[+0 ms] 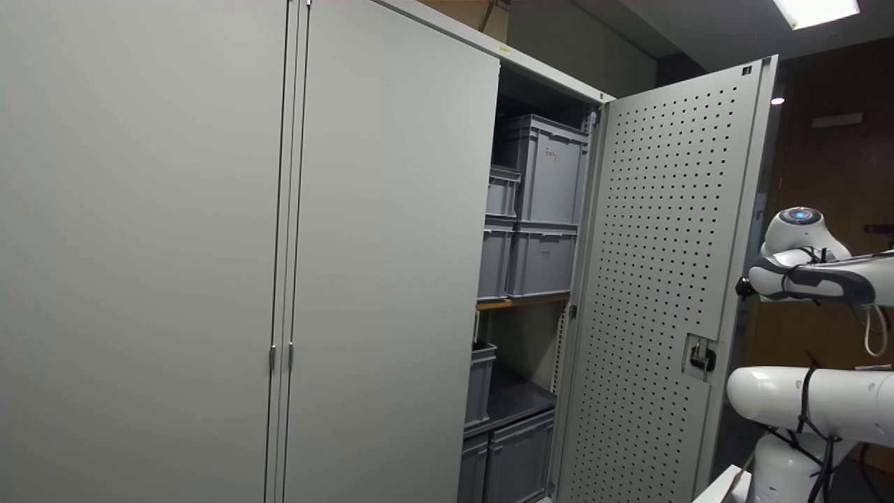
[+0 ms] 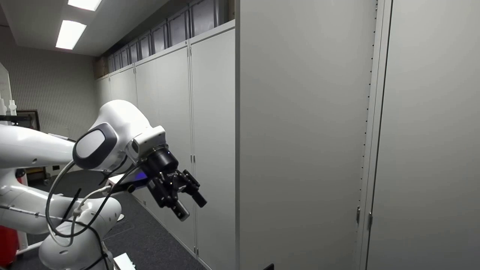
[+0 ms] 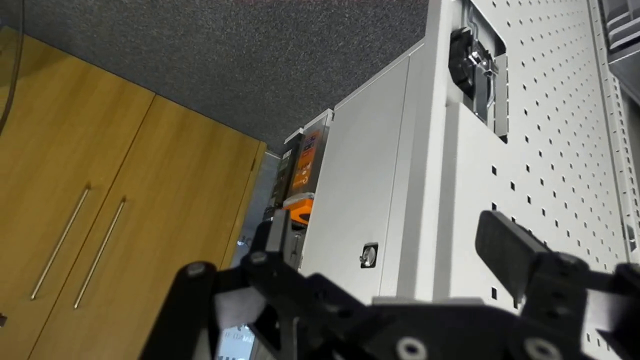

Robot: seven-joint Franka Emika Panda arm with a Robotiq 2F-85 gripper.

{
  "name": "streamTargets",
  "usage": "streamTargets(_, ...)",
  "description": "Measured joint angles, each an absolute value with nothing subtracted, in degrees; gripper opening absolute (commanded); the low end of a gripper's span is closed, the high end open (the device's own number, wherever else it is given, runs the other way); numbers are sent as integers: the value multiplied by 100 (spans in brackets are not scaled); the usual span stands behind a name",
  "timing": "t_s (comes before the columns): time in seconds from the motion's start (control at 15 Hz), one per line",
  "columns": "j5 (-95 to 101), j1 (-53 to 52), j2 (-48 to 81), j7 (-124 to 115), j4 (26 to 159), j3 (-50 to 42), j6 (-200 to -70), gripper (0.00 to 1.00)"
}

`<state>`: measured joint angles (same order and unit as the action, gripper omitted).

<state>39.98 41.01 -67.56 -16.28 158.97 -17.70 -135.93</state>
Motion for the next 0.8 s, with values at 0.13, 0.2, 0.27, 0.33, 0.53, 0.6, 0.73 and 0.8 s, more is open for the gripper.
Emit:
streamTargets(0.13,4172,4097,-6702,-1628,15902,-1961,-13801,100)
streamTargets(0.2,4243,4082,-6672,-1628,15906,-2060,-13969,100)
streamTargets(0.27,4300,4048,-6640,-1628,15909,-2162,-14160,100)
streamTargets(0.33,4340,4015,-6605,-1628,15910,-2256,-14341,100)
streamTargets(0.53,4426,3921,-6470,-1627,15913,-2516,-14793,100)
streamTargets(0.6,4443,3883,-6425,-1625,15913,-2595,-14909,100)
streamTargets(0.73,4462,3800,-6351,-1613,15913,-2733,-15078,100)
streamTargets(0.8,4473,3752,-6326,-1606,15913,-2798,-15137,100)
